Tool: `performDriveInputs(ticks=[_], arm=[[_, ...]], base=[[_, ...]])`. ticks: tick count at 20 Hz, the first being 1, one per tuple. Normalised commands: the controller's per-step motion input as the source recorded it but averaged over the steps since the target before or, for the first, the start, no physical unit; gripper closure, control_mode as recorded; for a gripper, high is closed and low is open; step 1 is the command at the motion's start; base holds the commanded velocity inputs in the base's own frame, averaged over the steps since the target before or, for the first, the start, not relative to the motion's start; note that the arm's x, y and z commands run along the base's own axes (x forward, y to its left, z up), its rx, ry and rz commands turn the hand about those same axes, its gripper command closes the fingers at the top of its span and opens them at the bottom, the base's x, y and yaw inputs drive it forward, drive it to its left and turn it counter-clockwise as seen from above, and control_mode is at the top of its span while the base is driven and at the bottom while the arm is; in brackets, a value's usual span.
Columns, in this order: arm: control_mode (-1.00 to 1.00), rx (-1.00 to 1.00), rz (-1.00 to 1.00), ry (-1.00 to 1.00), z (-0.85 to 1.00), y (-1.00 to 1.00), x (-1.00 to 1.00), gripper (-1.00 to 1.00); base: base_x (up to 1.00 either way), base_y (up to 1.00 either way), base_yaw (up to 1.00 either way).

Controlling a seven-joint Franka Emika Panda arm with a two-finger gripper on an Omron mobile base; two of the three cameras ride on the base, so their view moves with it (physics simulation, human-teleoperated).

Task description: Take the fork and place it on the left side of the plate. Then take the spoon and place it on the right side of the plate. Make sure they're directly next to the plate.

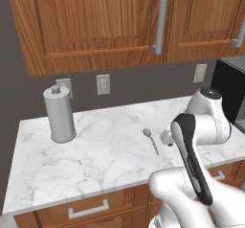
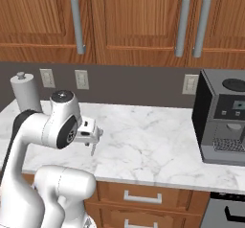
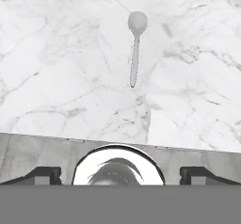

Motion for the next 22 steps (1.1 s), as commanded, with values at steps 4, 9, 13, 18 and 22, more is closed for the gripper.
performDriveInputs(ticks=[4, 9, 13, 18, 22], arm=[[-1.00, 0.00, 0.00, 0.02, -0.38, -0.12, 0.66, -1.00], [-1.00, 0.00, 0.00, 0.00, -0.44, 0.06, 0.60, -1.00], [-1.00, 0.00, 0.00, 0.01, -0.49, 0.16, 0.48, -1.00], [-1.00, 0.00, 0.00, 0.01, -0.41, 0.05, 0.48, -1.00], [-1.00, 0.00, 0.00, 0.02, -0.35, 0.00, 0.52, -1.00]], base=[[0.00, 0.00, 0.00], [0.00, 0.00, 0.00], [0.00, 0.00, 0.00], [0.00, 0.00, 0.00], [0.00, 0.00, 0.00]])
